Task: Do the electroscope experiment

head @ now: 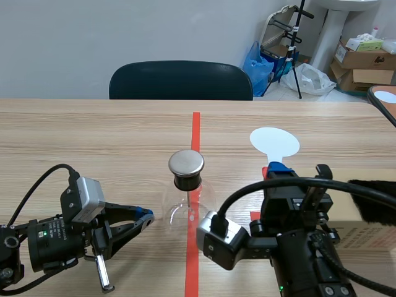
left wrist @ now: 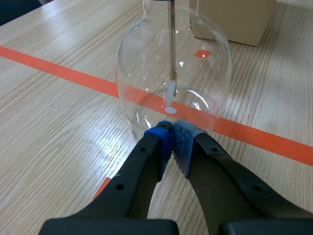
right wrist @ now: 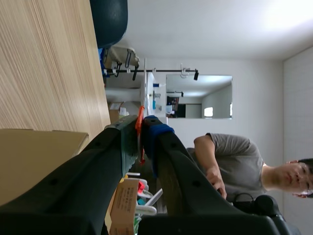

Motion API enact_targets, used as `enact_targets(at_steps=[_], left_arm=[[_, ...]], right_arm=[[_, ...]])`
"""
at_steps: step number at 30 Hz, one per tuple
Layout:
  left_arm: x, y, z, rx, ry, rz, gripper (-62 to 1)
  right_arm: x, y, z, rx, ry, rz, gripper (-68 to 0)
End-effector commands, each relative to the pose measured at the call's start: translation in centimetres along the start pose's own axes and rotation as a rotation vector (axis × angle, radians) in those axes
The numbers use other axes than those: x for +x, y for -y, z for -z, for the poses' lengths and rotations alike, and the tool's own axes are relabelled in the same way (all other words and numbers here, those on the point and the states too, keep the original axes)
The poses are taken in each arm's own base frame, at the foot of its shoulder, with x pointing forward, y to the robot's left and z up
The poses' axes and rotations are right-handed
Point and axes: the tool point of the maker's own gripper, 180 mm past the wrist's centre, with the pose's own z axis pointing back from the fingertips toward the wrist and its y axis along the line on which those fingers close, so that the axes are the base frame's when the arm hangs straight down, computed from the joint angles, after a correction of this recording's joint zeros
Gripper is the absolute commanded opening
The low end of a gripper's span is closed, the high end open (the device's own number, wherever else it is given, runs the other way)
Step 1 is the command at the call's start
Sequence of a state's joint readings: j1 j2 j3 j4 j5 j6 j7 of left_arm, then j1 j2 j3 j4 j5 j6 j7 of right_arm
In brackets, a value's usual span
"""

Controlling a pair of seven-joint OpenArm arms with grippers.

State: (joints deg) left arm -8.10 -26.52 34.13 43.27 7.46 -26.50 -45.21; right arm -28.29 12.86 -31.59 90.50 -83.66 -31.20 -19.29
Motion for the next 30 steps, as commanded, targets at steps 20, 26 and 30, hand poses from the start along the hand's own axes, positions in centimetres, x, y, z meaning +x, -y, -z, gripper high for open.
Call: enact_targets(at_steps=[20, 26, 30], left_arm=[[0.5, -0.2, 0.1, 0.010, 0.022, 0.001, -57.8], [0.5, -0.2, 0.1, 0.010, 0.017, 0.001, -57.8], [0.5, -0.2, 0.1, 0.010, 0.017, 0.001, -57.8]], right_arm=[[8.4, 1.0, -1.7, -0.038, 0.493, -0.007, -66.5], [9.0, 0.9, -2.0, -0.034, 0.533, -0.008, -66.4], [9.0, 0.9, -2.0, -0.034, 0.532, -0.008, -66.4]])
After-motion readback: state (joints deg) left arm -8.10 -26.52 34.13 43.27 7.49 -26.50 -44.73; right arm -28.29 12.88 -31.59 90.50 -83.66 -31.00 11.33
